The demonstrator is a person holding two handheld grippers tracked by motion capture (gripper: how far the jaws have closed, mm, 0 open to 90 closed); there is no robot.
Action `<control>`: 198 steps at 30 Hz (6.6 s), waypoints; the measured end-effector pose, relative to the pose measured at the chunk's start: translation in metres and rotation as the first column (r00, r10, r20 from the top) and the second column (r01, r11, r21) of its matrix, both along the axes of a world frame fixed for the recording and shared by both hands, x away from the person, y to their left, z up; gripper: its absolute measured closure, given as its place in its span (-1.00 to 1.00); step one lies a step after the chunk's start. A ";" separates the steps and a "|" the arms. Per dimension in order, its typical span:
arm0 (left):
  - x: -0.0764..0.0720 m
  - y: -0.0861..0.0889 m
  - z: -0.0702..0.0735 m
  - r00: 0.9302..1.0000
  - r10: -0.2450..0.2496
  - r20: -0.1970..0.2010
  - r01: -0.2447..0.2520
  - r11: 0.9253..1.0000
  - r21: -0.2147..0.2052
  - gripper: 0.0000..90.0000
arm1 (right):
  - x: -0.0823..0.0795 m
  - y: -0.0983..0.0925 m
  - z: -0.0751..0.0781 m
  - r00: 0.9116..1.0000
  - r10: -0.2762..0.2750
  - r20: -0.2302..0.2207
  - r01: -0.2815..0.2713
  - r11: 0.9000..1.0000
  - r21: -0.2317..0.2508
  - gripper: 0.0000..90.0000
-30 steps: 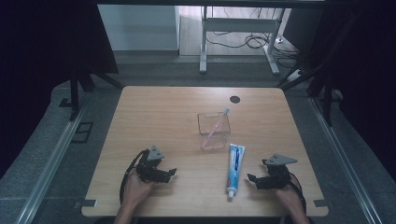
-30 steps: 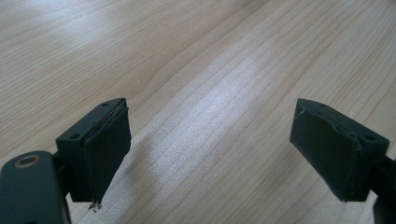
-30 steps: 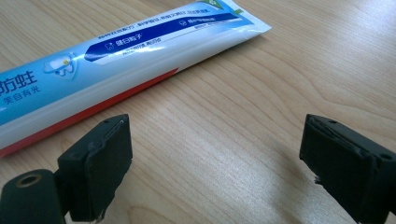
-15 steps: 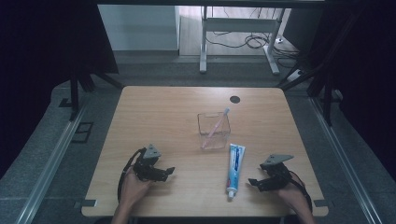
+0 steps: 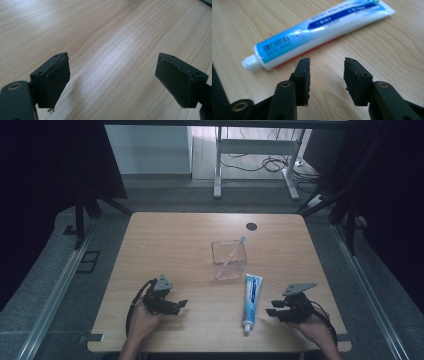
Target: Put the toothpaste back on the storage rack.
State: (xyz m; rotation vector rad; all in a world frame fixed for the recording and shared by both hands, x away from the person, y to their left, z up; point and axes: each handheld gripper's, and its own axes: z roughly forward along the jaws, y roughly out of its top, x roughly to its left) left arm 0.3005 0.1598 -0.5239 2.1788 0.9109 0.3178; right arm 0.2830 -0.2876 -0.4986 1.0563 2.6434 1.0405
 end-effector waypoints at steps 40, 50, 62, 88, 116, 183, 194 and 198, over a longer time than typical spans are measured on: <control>-0.003 -0.004 0.001 1.000 -0.029 0.007 0.029 1.000 0.013 -0.72 | 0.010 0.092 -0.011 0.982 0.185 -0.030 -0.185 0.983 -0.003 1.00; -0.003 -0.005 0.000 0.999 -0.031 0.008 0.031 0.999 0.014 -0.72 | 0.008 0.081 -0.009 0.989 0.144 -0.034 -0.145 0.989 -0.014 0.97; -0.004 -0.005 0.001 0.999 -0.032 0.009 0.032 0.999 0.015 -0.72 | 0.002 0.066 -0.007 0.992 0.122 -0.037 -0.123 0.992 -0.026 0.96; -0.003 -0.006 0.001 0.999 -0.031 0.011 0.030 0.999 0.016 -0.71 | -0.001 0.022 0.006 0.995 0.095 -0.025 -0.097 0.993 -0.070 0.85; -0.003 -0.004 0.000 1.000 -0.030 -0.002 0.030 0.999 0.025 -0.71 | 0.040 0.050 0.019 0.988 0.076 -0.134 -0.120 0.926 -0.358 0.26; -0.003 -0.007 0.000 0.999 -0.040 0.009 0.040 0.999 0.030 -0.71 | 0.025 0.045 0.060 0.998 0.062 -0.006 -0.062 0.973 -0.223 0.61; -0.003 -0.006 0.001 0.999 -0.038 0.012 0.038 0.999 0.022 -0.71 | 0.020 0.040 0.084 0.996 0.053 0.068 -0.042 0.987 -0.155 0.61; -0.003 -0.006 0.001 0.999 -0.039 0.015 0.039 0.999 0.024 -0.71 | 0.020 0.039 0.092 0.995 0.047 0.083 -0.036 0.991 -0.131 0.61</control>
